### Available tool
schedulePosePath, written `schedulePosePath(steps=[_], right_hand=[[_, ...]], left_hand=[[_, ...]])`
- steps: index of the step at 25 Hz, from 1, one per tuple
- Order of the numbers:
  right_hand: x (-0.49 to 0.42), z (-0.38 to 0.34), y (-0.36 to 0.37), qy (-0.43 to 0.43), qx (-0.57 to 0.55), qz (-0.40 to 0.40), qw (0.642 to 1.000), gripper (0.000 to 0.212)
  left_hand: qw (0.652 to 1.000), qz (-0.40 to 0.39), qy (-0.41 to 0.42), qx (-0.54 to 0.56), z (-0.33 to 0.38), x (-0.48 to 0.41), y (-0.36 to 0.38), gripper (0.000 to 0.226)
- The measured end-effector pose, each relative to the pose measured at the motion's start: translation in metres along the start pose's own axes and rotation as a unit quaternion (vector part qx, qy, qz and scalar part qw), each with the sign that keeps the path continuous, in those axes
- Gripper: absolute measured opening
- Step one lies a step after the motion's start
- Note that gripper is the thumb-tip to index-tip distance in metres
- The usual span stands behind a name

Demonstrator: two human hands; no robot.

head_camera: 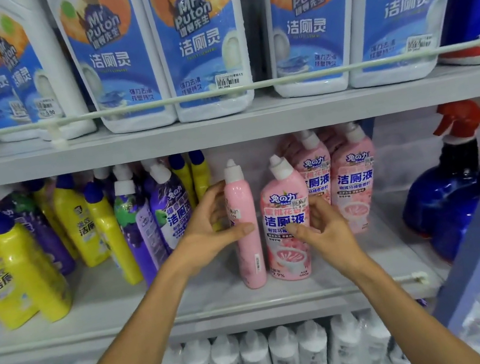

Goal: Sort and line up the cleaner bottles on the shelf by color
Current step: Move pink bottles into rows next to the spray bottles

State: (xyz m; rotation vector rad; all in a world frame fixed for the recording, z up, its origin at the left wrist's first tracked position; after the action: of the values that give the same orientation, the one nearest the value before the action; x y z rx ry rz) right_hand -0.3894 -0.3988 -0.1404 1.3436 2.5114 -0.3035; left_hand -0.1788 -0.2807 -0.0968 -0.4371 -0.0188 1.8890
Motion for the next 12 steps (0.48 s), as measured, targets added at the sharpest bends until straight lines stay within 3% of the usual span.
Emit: schedulePosePath(steps=[5,10,12], right_hand=[[-0.006,-0.002,-0.011,0.003,0.034,-0.044,0.998,0.051],[0.004,0.012,-0.008,0.006,0.095,-0.04,0.995,0.057],[-0.001,0.012,-0.014,0.017,0.088,-0.058,0.994,0.055]], left_hand=[[0.991,0.129,0.008,-0.04,-0.003,-0.004,0.016,0.083],[0.996,0.043,-0.073,-0.039,-0.035,0.011,0.007,0.083],[0.993,0.043,-0.083,-0.065,-0.047,0.019,0.005,0.082]])
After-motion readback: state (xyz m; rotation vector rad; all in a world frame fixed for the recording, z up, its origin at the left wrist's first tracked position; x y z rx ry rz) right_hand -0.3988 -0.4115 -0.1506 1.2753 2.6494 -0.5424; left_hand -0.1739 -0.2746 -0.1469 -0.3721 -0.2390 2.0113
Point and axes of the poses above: each hand's wrist, its own x-axis away from the middle knuckle, its own y-axis out of the palm, z = x × y, the point moved 4 cm from there along -x, towards the middle knuckle, and after that the axes turned 1 degree about y, right-handed, at the moved point
